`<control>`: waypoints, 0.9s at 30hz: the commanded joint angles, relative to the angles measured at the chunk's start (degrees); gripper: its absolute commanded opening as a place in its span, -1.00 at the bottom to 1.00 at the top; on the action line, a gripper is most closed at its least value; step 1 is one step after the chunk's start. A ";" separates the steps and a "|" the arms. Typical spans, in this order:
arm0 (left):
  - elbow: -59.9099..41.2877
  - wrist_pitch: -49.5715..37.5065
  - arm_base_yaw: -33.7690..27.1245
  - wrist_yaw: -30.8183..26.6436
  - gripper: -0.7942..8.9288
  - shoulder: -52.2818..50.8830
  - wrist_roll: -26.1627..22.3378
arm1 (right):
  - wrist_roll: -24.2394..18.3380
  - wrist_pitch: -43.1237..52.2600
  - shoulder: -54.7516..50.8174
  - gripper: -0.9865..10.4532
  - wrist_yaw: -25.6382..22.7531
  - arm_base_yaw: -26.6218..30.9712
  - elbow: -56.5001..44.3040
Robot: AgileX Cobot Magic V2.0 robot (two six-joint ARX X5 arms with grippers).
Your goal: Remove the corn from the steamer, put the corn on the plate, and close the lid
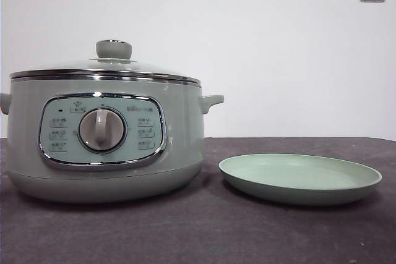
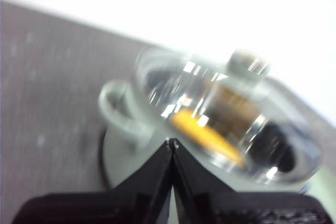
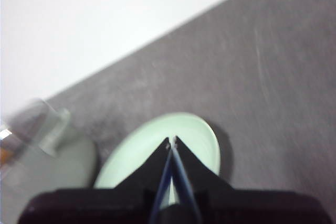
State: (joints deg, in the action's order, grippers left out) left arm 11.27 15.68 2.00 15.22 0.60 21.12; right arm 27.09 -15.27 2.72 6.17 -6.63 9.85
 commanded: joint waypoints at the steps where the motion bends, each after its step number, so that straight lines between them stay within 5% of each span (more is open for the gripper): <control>1: 4.35 2.19 -0.15 0.04 -0.85 1.53 0.09 | 0.13 -0.76 1.49 -0.84 0.26 0.09 4.04; 11: 20.68 8.44 -0.13 4.15 -0.85 15.74 -5.16 | -9.09 -5.44 14.03 -0.84 5.46 0.09 21.46; 23: 38.47 21.53 -0.07 17.16 -0.84 36.96 -15.85 | -21.66 -21.97 35.12 -0.82 22.80 0.09 41.90; 27: 41.31 22.51 -0.04 19.69 -0.75 41.22 -16.92 | -22.67 -22.58 39.54 -0.46 23.91 0.09 43.98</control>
State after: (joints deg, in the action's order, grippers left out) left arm 52.36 38.15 2.00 34.22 41.58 5.93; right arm 5.89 -37.71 41.91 30.02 -6.63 53.63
